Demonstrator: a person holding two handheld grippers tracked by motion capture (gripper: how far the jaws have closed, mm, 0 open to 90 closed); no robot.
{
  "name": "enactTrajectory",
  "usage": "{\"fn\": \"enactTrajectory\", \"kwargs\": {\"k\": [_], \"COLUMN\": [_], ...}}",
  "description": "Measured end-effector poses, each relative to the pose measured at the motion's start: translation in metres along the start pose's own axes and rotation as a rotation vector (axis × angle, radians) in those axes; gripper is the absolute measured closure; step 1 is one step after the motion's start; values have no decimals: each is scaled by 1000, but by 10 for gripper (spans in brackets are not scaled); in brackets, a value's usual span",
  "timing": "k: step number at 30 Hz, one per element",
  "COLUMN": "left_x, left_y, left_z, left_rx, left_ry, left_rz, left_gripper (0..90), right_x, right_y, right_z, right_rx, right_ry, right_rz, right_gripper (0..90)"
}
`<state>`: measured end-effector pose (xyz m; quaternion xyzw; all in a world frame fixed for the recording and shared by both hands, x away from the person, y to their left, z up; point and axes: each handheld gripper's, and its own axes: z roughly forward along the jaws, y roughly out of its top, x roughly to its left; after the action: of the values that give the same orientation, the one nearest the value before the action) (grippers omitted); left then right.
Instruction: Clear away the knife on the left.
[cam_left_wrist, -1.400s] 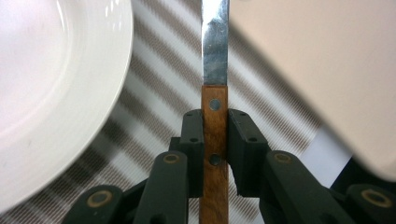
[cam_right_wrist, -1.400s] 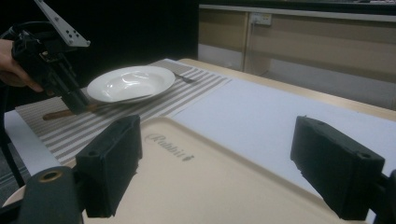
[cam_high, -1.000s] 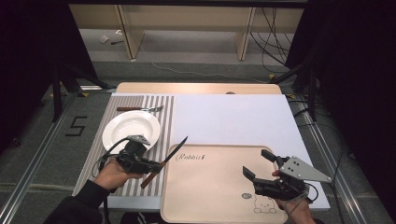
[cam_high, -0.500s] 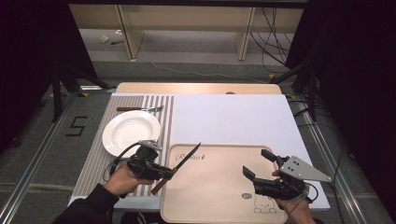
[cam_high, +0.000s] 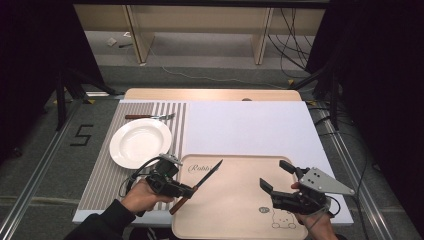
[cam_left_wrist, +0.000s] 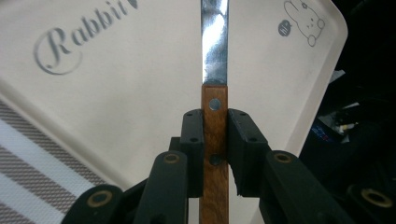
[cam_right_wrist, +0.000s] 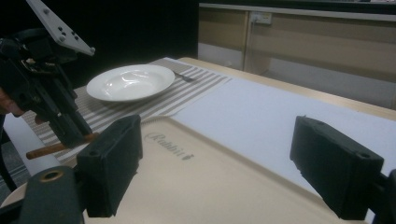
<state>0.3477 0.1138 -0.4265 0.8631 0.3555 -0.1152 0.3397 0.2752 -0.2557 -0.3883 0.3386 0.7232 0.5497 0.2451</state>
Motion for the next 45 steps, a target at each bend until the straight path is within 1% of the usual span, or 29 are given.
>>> {"fn": "enactTrajectory", "kwargs": {"k": [1,2,8,10,13,20,24,26,29,31,34,36,38,39,40,41,42,43,44,45], "left_x": [-1,-1,-3,-3,-3,-8,-11,-11,-11,-12,-13,-13,-13,-16,-12,-14,-14,-16,-16,-17], "left_y": [0,0,1,1,1,2,0,-1,-2,-3,-3,-4,-5,-6,-5,-5,-6,-6,-6,-6], "left_z": [2,4,14,17,22,33,41,44,47,49,51,53,56,56,58,59,59,59,59,59], "left_rx": [6,18,55,59,75,106,123,134,150,160,175,181,185,202,189,193,192,192,182,175], "left_ry": [0,-4,-1,-3,1,-10,-10,5,12,25,26,37,34,42,58,67,56,41,40,45], "left_rz": [2,13,20,15,20,31,29,38,45,56,59,61,73,43,107,101,106,92,92,102], "left_gripper": [768,768,768,768,768,768,767,767,767,766,765,763,761,761,761,758,754,729,690,640], "right_x": [0,0,0,0,0,0,0,0,0,0,0,0,0,0,0,0,0,0,0,0], "right_y": [0,0,0,0,0,0,0,0,0,0,0,0,0,0,0,0,0,0,0,0], "right_z": [0,0,0,0,0,0,0,0,0,0,0,0,0,0,0,0,0,0,0,0], "right_rx": [-1,1,2,2,1,-1,-4,-2,-5,-3,-5,-4,-4,-5,-5,-4,-4,-4,-4,-5], "right_ry": [0,0,0,0,0,0,0,0,1,1,1,1,1,1,1,1,1,2,2,2], "right_rz": [0,1,2,1,1,1,-1,0,-2,-2,-2,-2,-3,-3,-2,-2,-3,-3,-4,-4], "right_gripper": [179,179,179,179,179,180,179,179,180,179,180,180,180,180,180,180,180,180,180,180]}}
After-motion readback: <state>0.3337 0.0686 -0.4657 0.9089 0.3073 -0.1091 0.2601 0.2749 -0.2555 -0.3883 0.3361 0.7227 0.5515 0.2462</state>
